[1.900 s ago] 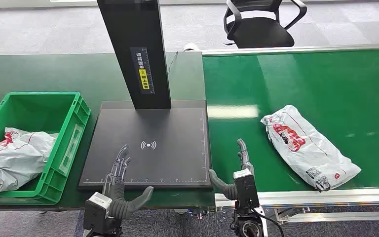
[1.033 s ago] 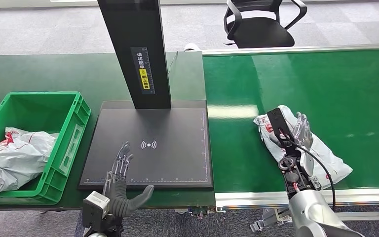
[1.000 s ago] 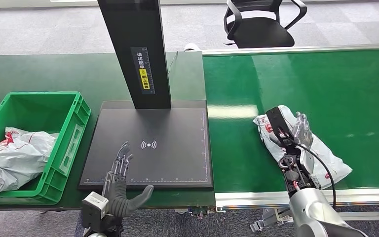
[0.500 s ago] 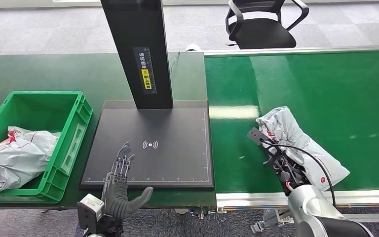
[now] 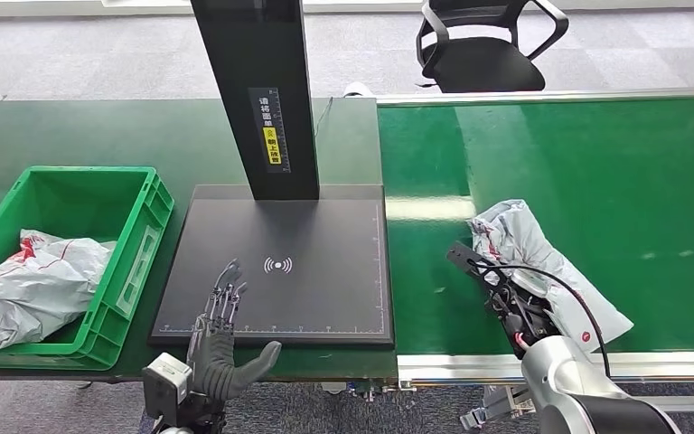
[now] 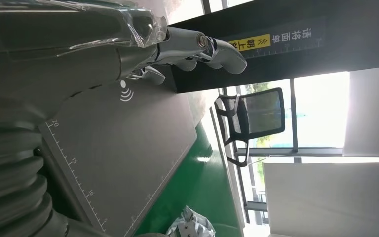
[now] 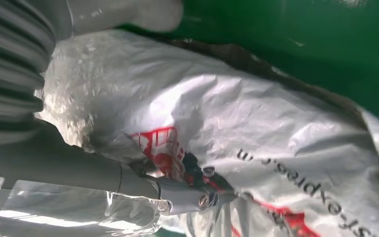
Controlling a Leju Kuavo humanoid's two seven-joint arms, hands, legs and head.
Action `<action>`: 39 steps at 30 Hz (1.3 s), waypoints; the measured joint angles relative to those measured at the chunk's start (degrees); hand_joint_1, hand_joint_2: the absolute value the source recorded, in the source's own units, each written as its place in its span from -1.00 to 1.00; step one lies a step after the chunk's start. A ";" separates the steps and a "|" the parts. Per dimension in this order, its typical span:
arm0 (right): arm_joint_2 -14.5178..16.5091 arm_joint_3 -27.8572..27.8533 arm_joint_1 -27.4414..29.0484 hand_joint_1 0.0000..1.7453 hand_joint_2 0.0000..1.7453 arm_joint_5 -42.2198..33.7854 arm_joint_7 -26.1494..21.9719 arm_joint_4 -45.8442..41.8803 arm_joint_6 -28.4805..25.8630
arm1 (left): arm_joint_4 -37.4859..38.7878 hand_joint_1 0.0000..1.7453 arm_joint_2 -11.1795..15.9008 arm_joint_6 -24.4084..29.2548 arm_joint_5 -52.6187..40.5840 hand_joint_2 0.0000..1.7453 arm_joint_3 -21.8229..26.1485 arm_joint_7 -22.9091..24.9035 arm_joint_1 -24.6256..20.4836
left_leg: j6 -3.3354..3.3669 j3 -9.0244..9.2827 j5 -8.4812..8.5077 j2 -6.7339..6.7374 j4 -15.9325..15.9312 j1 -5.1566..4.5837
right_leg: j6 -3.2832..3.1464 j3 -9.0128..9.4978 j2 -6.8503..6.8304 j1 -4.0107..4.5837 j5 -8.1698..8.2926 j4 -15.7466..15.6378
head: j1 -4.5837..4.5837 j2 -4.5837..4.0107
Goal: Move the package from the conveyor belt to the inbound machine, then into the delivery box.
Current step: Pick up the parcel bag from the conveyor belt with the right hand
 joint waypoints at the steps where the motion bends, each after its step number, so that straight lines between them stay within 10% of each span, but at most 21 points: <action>1: 0.01 0.11 -0.07 1.00 1.00 0.25 0.06 0.00 -0.03 | 0.00 -1.00 0.01 0.00 0.00 1.00 -0.01 0.01 0.00 | 0.00 0.02 0.00 0.00 0.00 0.00 | 0.00 0.02 0.00 0.00 0.00 0.00 | 0.00 0.00; 18: -0.12 2.66 -0.52 1.00 1.00 7.18 2.70 0.15 5.11 | 0.00 -1.00 0.12 0.01 0.07 1.00 -0.93 0.50 -0.11 | 0.02 0.23 -0.02 -0.10 -0.01 0.01 | 0.02 0.24 -0.09 0.01 -0.05 -0.08 | -0.01 0.00; 22: 0.23 3.15 0.16 1.00 1.00 7.69 -0.40 0.17 -1.84 | -0.02 -1.00 0.25 0.10 0.37 1.00 -0.94 0.72 0.04 | 0.02 0.20 -0.01 -0.06 -0.01 0.00 | 0.03 0.33 -0.05 0.00 -0.02 -0.09 | -0.01 0.00; 32: 1.76 -5.29 -0.08 1.00 1.00 -9.69 -33.47 -1.28 -39.35 | -1.37 -1.00 0.45 1.18 -0.02 1.00 -0.89 0.75 1.64 | 0.10 -0.13 0.09 0.06 -0.01 -0.03 | 0.01 -0.03 0.02 -0.02 0.07 -0.05 | -0.01 0.00; 39: 5.89 -16.06 -0.97 1.00 1.00 -26.90 -60.21 -6.47 -45.28 | -2.07 -1.00 0.27 2.14 -1.32 1.00 -0.84 0.75 1.93 | 0.10 -0.29 0.08 0.11 -0.01 -0.03 | 0.01 -0.22 0.06 -0.01 0.06 -0.04 | -0.01 0.00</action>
